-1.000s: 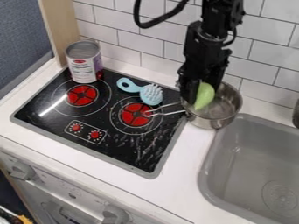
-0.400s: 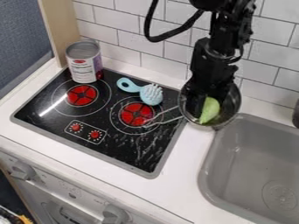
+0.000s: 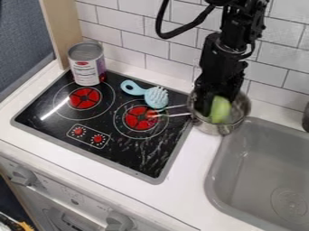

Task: Put the green item into the silver pot

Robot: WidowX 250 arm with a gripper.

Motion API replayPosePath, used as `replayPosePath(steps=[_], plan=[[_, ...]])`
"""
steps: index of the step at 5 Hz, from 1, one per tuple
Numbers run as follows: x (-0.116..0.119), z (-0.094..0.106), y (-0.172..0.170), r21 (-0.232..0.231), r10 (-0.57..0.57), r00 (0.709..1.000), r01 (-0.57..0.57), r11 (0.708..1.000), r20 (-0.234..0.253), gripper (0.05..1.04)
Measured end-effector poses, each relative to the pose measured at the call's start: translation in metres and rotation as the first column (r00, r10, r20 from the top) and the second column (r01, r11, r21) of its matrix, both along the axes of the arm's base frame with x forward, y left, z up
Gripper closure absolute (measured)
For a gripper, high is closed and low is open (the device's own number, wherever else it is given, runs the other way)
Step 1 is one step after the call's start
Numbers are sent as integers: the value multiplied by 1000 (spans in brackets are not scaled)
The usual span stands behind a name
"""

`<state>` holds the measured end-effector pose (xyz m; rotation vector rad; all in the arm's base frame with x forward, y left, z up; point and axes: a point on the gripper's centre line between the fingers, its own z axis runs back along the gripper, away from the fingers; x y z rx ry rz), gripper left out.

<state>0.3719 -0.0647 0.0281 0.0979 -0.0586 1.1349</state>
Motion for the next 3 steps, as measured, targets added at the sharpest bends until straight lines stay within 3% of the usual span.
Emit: replayPosePath(steps=[2, 3], plan=[[-1, 0, 0, 0, 7, 1000, -7, 1000, -10, 83], [-2, 5, -1, -23, 7, 1000, -7, 1000, -8, 83]])
